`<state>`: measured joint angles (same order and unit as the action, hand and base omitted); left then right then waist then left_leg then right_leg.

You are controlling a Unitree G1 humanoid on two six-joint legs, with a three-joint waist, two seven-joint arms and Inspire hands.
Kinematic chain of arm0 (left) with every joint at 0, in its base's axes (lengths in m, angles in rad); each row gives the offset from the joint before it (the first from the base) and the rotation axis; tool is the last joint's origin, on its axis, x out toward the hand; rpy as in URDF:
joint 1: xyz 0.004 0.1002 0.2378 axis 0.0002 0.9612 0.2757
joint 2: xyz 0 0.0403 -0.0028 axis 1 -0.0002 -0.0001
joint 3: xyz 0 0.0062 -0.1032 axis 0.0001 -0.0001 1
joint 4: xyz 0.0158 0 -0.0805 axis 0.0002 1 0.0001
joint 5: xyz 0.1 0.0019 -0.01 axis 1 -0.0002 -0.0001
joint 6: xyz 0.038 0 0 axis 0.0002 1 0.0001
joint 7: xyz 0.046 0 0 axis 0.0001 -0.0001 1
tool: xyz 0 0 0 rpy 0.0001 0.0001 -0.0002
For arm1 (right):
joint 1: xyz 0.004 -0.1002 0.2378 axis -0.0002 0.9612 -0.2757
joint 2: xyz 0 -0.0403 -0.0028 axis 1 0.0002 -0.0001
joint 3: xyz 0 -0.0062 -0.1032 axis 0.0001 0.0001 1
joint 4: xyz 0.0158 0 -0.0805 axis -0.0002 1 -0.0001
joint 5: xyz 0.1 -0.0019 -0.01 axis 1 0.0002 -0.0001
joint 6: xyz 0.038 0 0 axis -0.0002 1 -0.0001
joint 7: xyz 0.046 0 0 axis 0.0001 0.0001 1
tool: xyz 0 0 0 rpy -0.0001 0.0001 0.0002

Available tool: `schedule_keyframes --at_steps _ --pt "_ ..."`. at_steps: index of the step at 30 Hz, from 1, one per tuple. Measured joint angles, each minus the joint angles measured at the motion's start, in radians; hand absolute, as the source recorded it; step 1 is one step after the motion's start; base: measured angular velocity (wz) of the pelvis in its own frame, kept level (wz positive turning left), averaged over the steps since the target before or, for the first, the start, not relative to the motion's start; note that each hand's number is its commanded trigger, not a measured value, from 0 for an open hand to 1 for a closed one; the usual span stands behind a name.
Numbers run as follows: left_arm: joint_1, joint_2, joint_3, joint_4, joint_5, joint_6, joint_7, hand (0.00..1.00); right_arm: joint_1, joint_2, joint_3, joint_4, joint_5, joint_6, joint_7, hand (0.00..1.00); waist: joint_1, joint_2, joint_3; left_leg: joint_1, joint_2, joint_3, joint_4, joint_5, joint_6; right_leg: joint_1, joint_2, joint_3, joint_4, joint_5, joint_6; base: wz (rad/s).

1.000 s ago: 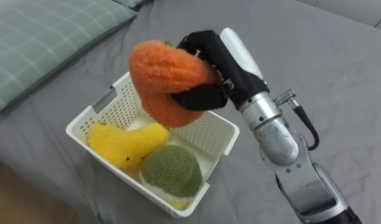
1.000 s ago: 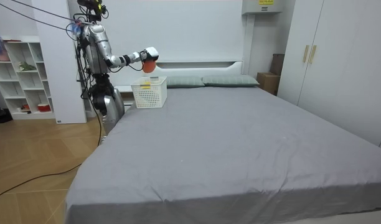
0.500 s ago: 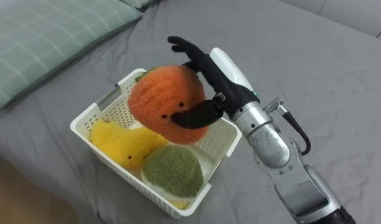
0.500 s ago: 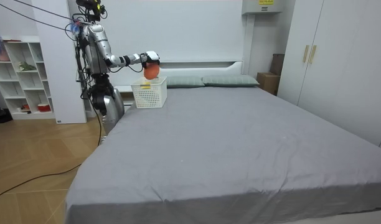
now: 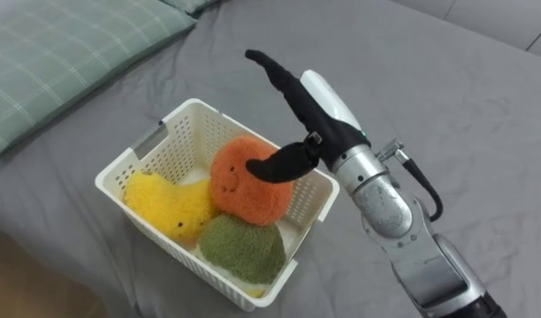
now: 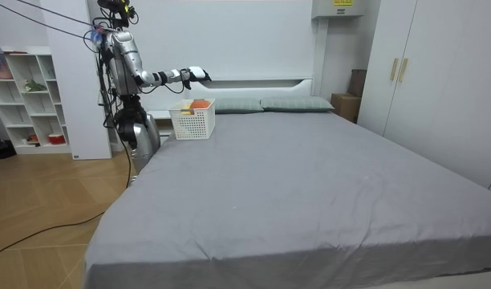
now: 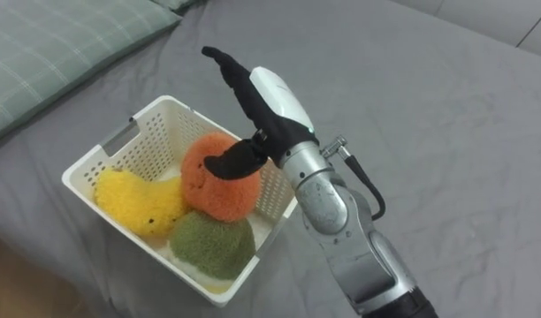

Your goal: Collect toys from the bed

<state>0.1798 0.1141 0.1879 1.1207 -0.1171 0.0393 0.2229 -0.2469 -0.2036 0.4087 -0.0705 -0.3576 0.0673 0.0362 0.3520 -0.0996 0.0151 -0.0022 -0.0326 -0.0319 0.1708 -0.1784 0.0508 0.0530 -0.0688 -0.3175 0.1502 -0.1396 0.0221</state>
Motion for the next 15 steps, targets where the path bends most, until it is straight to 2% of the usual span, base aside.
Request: schedule_keyframes --at_steps 8,13,15 --pt "-0.001 0.003 -0.008 -0.001 -0.008 0.005 -0.011 0.00 0.000 -0.001 -0.001 0.000 0.006 0.000 0.000 0.00 -0.006 0.006 0.0025 -0.001 0.000 -0.001 0.002 0.000 0.000 0.000 0.000 0.002 0.000 0.000 0.000 0.00" --pt "0.002 0.006 -0.014 -0.002 -0.009 0.004 -0.021 0.00 0.000 -0.001 -0.015 0.000 0.012 -0.003 -0.011 0.00 -0.041 0.015 0.0011 -0.003 -0.001 -0.001 0.004 0.000 0.000 -0.001 0.000 0.004 0.000 0.000 0.000 0.00" --pt "-0.001 0.007 -0.013 -0.002 -0.009 0.002 -0.037 0.00 0.000 -0.001 -0.048 -0.001 0.019 -0.005 -0.016 0.00 -0.049 0.021 -0.0002 -0.002 -0.001 0.003 0.003 0.000 0.000 -0.002 0.000 0.010 0.000 0.000 0.000 -0.05"
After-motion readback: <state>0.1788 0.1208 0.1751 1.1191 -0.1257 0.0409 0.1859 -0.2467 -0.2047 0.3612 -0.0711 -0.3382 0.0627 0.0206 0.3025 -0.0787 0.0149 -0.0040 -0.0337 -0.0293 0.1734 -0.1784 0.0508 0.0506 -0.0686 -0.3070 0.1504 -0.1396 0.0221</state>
